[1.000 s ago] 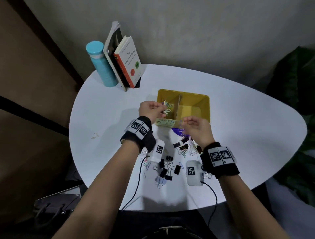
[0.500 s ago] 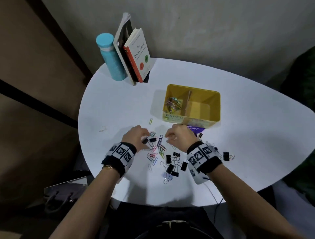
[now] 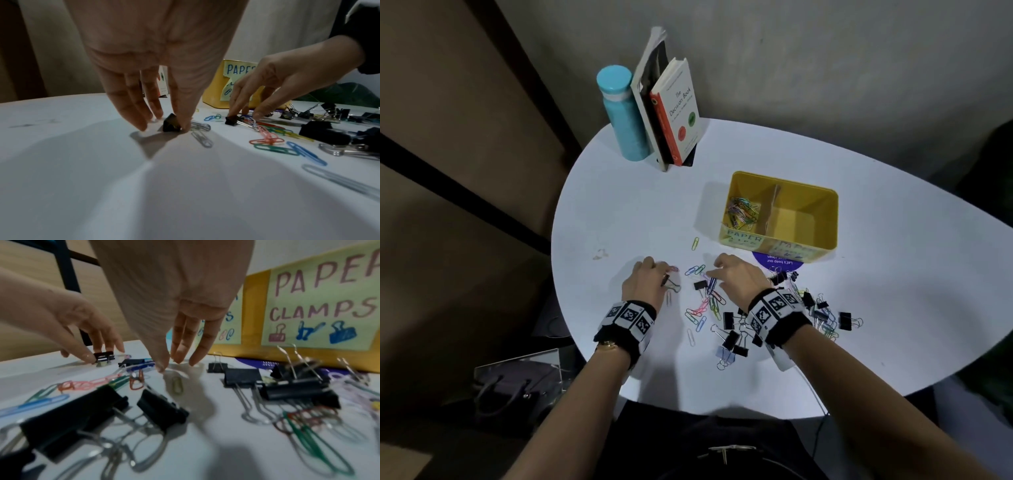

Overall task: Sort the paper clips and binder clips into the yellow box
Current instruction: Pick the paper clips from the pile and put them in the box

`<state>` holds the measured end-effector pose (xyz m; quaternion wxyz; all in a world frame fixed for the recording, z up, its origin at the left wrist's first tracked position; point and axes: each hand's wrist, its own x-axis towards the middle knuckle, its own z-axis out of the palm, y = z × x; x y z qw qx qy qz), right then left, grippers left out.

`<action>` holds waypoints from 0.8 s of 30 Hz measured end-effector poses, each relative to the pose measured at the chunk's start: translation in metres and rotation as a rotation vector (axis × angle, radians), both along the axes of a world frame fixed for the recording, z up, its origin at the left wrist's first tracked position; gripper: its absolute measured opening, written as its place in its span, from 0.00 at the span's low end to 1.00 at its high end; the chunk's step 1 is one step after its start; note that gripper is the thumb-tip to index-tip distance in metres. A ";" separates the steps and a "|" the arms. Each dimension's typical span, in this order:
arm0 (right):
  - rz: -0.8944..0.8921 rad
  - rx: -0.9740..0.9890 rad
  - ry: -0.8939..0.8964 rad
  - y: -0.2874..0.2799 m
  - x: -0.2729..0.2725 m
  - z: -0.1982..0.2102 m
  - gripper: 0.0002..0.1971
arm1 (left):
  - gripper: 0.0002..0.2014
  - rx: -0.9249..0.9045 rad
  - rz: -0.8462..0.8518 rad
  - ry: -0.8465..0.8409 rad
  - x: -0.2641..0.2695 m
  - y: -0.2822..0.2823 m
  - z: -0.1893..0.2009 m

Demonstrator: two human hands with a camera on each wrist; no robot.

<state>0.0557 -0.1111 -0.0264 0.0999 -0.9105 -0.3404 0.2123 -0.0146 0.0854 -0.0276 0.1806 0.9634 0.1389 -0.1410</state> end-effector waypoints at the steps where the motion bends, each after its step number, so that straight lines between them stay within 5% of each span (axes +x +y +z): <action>1: -0.008 0.003 -0.003 0.000 0.000 -0.001 0.20 | 0.20 0.037 -0.017 -0.022 0.002 0.001 0.000; 5: -0.005 0.033 -0.031 -0.013 -0.009 -0.002 0.12 | 0.34 0.079 -0.240 -0.005 0.011 -0.007 0.000; 9: -0.003 0.059 0.000 -0.023 -0.029 -0.003 0.15 | 0.29 0.136 -0.462 0.113 0.003 -0.017 0.004; 13: -0.036 0.022 0.035 -0.021 -0.037 -0.008 0.27 | 0.34 0.212 -0.494 0.081 -0.028 -0.021 0.002; 17: -0.143 0.095 0.095 -0.018 -0.040 -0.017 0.25 | 0.48 0.198 -0.521 0.044 -0.051 -0.023 -0.014; 24: -0.184 0.293 -0.053 -0.022 -0.043 -0.025 0.08 | 0.10 -0.137 -0.209 -0.228 -0.052 -0.041 -0.029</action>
